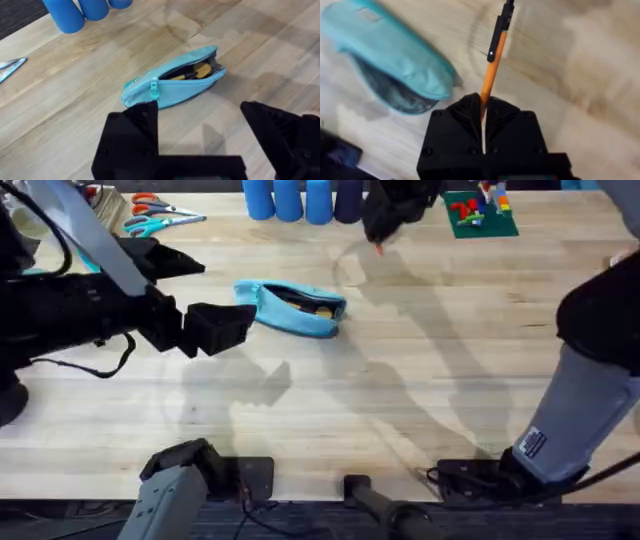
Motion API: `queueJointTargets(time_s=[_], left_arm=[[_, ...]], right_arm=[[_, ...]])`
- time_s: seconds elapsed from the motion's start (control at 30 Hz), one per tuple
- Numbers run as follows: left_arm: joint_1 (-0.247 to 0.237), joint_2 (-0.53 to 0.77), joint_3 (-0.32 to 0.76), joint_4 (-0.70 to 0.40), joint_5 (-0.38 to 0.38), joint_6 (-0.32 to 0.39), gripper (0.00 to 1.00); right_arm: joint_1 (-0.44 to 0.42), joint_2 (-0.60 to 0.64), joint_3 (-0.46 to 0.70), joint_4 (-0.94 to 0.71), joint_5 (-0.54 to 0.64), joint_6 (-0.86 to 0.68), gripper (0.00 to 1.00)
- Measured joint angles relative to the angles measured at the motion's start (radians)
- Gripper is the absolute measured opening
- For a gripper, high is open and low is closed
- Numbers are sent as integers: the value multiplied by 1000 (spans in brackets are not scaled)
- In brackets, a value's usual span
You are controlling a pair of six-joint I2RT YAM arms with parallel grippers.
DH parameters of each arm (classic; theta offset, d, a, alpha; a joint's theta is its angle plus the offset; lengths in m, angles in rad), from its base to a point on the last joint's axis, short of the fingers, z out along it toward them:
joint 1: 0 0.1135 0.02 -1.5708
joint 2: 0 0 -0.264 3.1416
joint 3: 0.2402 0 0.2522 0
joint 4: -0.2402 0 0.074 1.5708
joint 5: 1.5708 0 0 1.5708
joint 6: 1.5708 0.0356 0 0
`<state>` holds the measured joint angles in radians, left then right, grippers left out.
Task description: Unzip the bag, pick up the pens from the table one at a time and place them inside, then zip the bag closed.
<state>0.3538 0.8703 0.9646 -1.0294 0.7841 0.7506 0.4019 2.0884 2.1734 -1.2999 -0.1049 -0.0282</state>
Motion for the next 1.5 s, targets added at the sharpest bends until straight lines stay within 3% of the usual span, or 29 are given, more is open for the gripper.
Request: queueJointTargets(time_s=[0.3, 0.63, 1.0, 1.27, 1.5], left_arm=[[0, 0, 0, 0, 0, 0, 994], [0, 0, 0, 0, 0, 0, 994], [0, 0, 0, 0, 0, 0, 993], [0, 0, 0, 0, 0, 0, 994], [0, 0, 0, 0, 0, 0, 993]], right_arm=[[0, 0, 38, -15, -243, -379, 32], [0, 0, 38, -65, -389, -551, 32], [0, -10, 38, -135, -480, -631, 33], [1, -95, 37, -142, -489, -650, 34], [1, -222, -105, -68, -495, -654, 34]])
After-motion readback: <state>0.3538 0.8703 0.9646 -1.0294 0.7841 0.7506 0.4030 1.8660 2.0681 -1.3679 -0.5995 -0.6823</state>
